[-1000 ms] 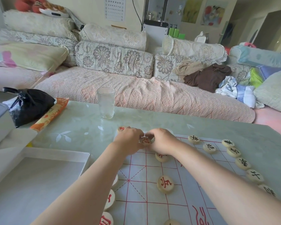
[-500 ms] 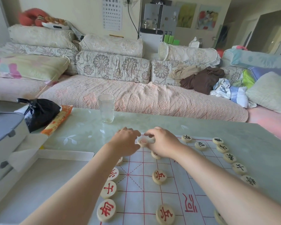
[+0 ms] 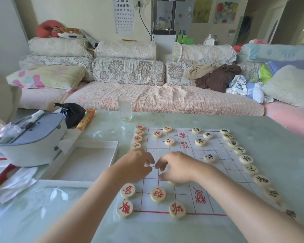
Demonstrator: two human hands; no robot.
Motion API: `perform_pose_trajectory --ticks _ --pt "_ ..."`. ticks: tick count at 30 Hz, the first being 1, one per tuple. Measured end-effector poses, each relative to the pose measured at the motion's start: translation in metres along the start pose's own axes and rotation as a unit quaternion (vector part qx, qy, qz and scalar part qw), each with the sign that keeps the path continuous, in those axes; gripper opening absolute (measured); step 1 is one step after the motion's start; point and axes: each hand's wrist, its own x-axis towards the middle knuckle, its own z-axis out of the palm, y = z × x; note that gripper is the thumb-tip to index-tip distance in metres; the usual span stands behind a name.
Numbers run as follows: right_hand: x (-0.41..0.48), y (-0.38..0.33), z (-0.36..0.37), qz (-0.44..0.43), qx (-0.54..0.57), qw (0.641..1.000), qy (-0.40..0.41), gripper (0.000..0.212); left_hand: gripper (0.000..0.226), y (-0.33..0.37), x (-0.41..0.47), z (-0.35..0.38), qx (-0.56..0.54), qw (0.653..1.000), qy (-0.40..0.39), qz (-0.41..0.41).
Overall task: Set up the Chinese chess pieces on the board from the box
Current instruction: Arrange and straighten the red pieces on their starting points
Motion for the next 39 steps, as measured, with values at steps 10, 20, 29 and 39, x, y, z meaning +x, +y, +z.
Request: perform_pose_trajectory --ticks 10,20,29,39 --pt "-0.033 -0.015 0.038 0.021 -0.115 0.992 0.051 0.063 0.042 0.007 -0.061 0.021 -0.008 1.0 0.013 0.005" --pt "-0.034 -0.008 0.032 0.006 -0.018 1.0 -0.001 0.05 0.046 0.009 -0.058 0.027 0.011 1.0 -0.01 0.016" --pt "-0.032 -0.014 0.042 0.008 -0.111 0.993 0.028 0.038 0.04 0.007 -0.057 0.035 0.053 0.998 -0.001 0.044" --pt "-0.032 -0.013 0.042 0.024 -0.08 0.996 0.023 0.039 0.045 0.01 -0.056 0.036 0.074 0.997 0.001 0.037"
